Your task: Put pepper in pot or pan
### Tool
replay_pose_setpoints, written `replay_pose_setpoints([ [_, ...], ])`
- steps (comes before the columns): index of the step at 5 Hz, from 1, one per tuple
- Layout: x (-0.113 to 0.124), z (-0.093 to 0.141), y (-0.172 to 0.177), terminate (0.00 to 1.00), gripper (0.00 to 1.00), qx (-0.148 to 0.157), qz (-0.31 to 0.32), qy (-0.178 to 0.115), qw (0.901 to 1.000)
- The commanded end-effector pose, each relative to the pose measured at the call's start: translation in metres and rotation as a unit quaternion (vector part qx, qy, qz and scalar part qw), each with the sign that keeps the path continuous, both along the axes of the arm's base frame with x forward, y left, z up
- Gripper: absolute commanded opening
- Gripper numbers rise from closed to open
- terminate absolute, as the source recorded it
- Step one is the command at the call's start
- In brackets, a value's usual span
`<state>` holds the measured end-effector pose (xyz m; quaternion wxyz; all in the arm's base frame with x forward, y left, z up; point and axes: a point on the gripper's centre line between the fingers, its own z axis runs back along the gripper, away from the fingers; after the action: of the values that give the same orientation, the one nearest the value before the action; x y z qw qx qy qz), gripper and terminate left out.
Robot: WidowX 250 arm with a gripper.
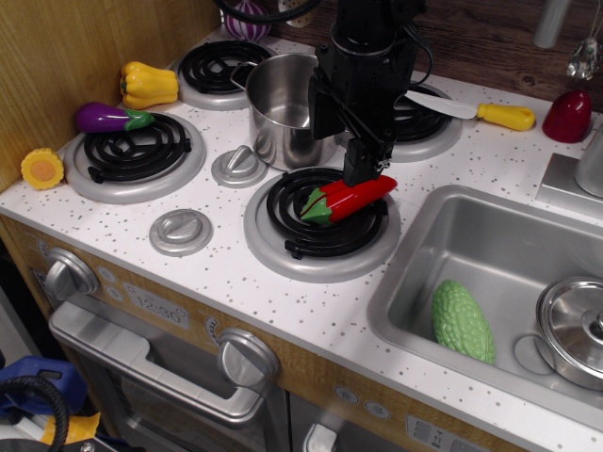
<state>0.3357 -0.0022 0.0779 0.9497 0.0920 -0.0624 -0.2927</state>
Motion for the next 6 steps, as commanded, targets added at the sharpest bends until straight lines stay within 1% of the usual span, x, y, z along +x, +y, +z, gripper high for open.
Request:
replay_pose_setpoints([
  [1, 0.0, 0.0, 0.0, 0.0, 1.0, 0.0, 0.0, 0.0, 1.0],
  [3, 0.003, -0.018, 0.002, 0.0, 1.0, -0.021, 0.004, -0.015, 0.9997],
  [4, 0.006, -0.034, 0.004, 0.0, 1.0, -0.037, 0.004, -0.028, 0.9989],
  [5, 0.008, -0.044, 0.006, 0.0, 1.0, -0.051, 0.008, -0.033, 0.9981],
  [6, 0.01, -0.055, 0.007, 0.0, 0.0, -0.071, 0.019, -0.044, 0.9963],
])
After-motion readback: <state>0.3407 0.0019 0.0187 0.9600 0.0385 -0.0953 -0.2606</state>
